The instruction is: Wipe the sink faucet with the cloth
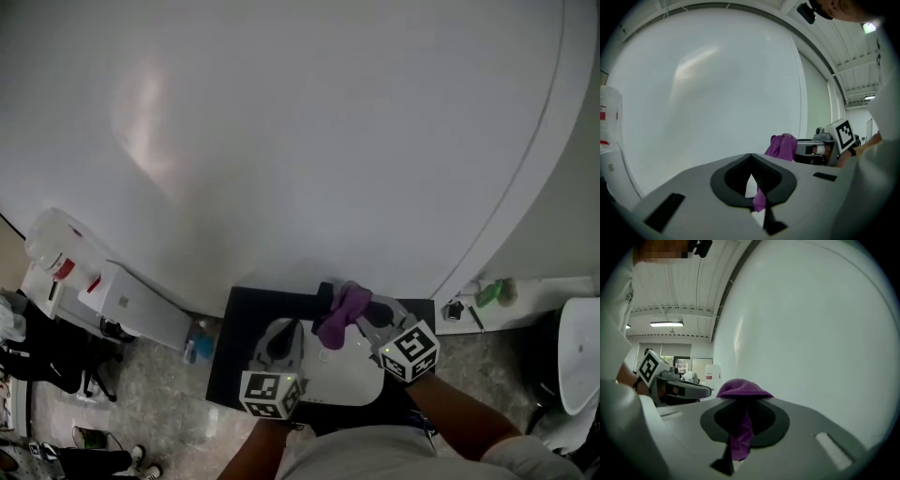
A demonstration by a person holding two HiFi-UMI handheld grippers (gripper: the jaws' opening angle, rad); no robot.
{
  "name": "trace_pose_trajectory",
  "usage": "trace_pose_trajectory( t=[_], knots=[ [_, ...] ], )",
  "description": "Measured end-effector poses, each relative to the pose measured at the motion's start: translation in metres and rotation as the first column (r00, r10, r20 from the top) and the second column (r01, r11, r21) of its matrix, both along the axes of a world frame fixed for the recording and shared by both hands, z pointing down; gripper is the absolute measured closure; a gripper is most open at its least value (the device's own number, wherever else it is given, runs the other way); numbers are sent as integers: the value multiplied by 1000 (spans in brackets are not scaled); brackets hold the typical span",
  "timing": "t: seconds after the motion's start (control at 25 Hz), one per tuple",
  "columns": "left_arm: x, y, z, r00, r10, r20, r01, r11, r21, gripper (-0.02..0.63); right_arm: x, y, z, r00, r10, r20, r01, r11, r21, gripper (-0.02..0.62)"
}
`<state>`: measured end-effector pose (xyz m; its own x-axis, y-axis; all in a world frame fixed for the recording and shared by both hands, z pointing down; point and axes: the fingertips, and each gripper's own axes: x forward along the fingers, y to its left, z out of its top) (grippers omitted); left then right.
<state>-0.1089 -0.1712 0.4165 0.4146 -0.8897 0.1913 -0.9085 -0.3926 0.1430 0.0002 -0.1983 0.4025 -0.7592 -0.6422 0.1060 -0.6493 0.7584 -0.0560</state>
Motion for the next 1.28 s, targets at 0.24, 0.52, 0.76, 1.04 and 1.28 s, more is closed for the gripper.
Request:
trace_pose_trajectory(
  t=[0.24,0.52,0.76,1.04,1.28],
  knots=[
    [22,-12,-27,999,42,-7,-42,998,56,600,8,22,-36,999,28,26,-30,998,60,571],
    [25,-16,-40,998,61,-20,-59,995,83,600,10,21,-40,999,49,15,-50,997,61,571],
    [27,-18,-42,998,66,-9,-65,994,93,600,9,20,-34,999,50,9,-51,998,49,571],
    [28,-20,-41,997,79,-18,-77,993,91,600,8,20,-37,998,61,5,-61,997,55,571],
    [27,-23,-42,996,83,-21,-80,993,91,600,7,19,-34,998,69,-11,-69,996,61,571]
  ],
)
